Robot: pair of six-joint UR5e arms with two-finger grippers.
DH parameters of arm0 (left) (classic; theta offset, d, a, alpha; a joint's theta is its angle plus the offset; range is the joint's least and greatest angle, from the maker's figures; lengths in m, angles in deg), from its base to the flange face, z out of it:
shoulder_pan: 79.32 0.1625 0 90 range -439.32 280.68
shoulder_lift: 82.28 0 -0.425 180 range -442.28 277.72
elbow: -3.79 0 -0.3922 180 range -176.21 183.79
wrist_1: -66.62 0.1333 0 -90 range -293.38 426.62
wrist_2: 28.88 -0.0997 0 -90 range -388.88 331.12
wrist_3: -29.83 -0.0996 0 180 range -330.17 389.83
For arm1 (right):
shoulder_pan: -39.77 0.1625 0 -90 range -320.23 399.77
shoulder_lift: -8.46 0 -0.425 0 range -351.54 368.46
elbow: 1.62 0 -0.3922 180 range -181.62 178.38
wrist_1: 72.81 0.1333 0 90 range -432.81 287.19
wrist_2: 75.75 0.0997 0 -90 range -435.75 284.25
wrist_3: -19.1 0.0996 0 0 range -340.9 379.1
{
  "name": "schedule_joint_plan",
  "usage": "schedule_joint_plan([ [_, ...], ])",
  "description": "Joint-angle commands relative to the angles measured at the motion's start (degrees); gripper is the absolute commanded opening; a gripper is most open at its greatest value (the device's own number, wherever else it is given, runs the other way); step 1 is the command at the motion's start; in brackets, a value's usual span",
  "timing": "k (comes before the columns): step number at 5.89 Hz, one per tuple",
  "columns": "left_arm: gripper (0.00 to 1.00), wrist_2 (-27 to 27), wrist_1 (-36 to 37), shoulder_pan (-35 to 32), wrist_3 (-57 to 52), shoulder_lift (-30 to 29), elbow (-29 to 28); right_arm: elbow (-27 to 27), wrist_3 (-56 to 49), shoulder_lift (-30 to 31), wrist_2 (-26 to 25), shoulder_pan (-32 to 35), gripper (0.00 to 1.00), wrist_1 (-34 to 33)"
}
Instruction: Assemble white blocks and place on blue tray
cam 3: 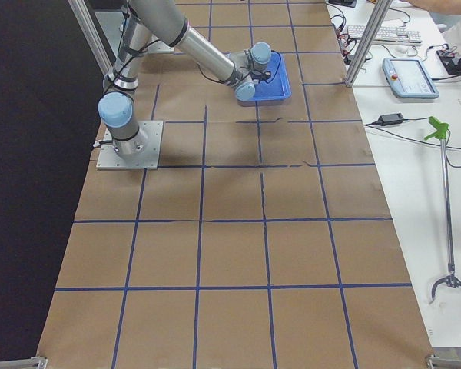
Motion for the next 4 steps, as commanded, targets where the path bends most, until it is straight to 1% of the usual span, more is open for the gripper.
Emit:
schedule_joint_plan([
  [1, 0.99, 0.0, 0.0, 0.0, 0.0, 0.0, 0.0, -0.2, 0.0, 0.2, 0.0, 0.0, 0.22, 0.0],
  [3, 0.99, 0.0, 0.0, 0.0, 0.0, 0.0, 0.0, 0.2, -0.1, 0.1, 0.1, 0.0, 0.22, -0.4],
  [4, 0.99, 0.0, 0.0, 0.0, 0.0, 0.0, 0.0, 0.1, 0.0, 0.0, 0.1, 0.0, 0.22, -1.7],
])
